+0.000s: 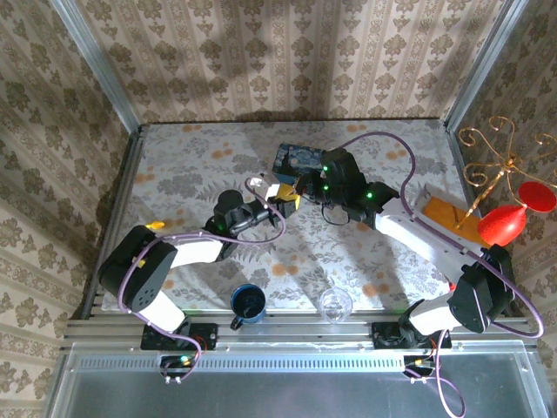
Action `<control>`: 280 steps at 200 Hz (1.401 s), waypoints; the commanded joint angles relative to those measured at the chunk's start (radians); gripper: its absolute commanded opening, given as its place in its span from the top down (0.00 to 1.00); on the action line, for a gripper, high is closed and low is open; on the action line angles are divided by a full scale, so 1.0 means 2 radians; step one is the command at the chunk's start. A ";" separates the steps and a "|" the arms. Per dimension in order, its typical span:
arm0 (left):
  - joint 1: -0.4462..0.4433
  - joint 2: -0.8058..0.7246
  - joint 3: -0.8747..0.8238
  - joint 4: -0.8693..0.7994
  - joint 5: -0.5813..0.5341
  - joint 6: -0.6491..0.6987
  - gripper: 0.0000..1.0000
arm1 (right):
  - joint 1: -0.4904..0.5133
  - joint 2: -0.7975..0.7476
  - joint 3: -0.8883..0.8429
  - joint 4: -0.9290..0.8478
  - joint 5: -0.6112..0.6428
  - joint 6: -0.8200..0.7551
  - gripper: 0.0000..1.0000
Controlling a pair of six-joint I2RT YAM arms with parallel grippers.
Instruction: Unlock a padlock with a key
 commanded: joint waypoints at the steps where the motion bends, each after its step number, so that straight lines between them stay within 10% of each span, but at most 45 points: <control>1: -0.005 0.012 0.017 0.027 0.018 0.006 0.66 | -0.002 -0.012 -0.009 0.013 -0.011 0.010 1.00; 46: -0.006 0.013 0.017 0.019 0.018 0.014 0.94 | -0.004 -0.013 -0.010 0.013 -0.011 0.010 1.00; 138: -0.011 -0.023 0.011 -0.043 -0.006 0.098 1.00 | -0.007 -0.030 -0.012 0.016 -0.014 0.007 1.00; 212: -0.040 -0.085 -0.028 -0.075 -0.145 0.434 1.00 | -0.015 -0.061 0.018 -0.073 -0.010 -0.057 0.48; 280: -0.054 -0.097 -0.028 -0.033 -0.142 0.612 1.00 | -0.034 -0.081 0.018 -0.105 -0.115 -0.085 0.50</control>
